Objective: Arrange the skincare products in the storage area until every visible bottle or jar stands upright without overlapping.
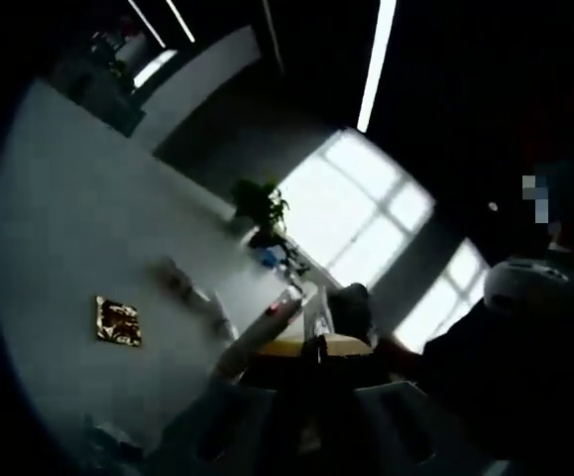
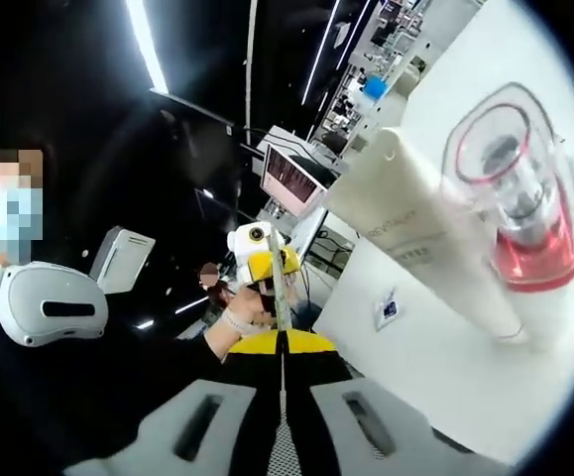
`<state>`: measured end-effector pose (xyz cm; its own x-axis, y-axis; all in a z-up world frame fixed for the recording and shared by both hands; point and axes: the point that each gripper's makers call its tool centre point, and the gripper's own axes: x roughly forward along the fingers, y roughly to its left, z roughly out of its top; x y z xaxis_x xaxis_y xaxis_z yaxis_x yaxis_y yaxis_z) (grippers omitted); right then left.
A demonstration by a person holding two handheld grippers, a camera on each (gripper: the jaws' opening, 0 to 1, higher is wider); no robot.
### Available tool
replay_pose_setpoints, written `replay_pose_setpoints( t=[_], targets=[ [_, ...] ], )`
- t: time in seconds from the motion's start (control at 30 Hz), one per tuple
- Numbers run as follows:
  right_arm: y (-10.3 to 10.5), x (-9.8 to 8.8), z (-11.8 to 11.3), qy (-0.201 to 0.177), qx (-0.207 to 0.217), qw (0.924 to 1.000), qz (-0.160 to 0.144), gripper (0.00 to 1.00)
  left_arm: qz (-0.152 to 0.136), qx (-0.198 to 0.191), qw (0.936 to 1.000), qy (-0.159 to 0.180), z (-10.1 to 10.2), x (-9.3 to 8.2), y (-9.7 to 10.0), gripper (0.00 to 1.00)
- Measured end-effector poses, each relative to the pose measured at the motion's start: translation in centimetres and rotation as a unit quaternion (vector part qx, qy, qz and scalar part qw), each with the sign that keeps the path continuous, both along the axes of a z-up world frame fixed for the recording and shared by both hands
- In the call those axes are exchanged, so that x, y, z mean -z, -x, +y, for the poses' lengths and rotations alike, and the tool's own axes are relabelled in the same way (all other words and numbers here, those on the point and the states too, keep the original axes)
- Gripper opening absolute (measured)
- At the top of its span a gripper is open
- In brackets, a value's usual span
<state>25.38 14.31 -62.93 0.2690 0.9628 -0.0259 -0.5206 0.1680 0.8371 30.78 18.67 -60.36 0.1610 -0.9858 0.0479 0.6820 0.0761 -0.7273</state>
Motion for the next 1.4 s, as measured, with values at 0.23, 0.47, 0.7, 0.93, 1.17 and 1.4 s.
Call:
replay_pose_setpoints(
  t=[0.23,0.47,0.7,0.93,1.17,1.4],
  targets=[
    [-0.6,1.2,-0.5,0.021,0.019,0.9995,0.011,0.01,0.035,0.016,0.9993,-0.003,-0.9,0.0,0.1,0.00],
    [-0.9,2.3,-0.5,0.051,0.023,0.9984,-0.006,0.02,0.034,0.038,0.9986,-0.014,-1.2,0.1,0.6,0.00],
    [-0.5,3.9,0.3,0.099,-0.005,0.9948,-0.026,0.04,0.050,0.033,0.9980,0.021,-0.9,-0.7,-0.2,0.00],
    [-0.6,4.6,0.1,0.099,-0.004,0.9950,-0.008,0.01,0.061,0.007,0.9980,-0.015,-0.2,1.5,-1.8,0.00],
    [-0.3,4.4,0.1,0.078,-0.011,0.9968,0.015,0.01,0.073,-0.005,0.9958,-0.055,-0.3,4.0,-3.1,0.00],
    [-0.9,5.0,-0.5,0.088,0.004,0.9956,0.033,0.01,0.079,-0.010,0.9926,-0.092,-1.0,6.4,-4.3,0.00]
  ],
)
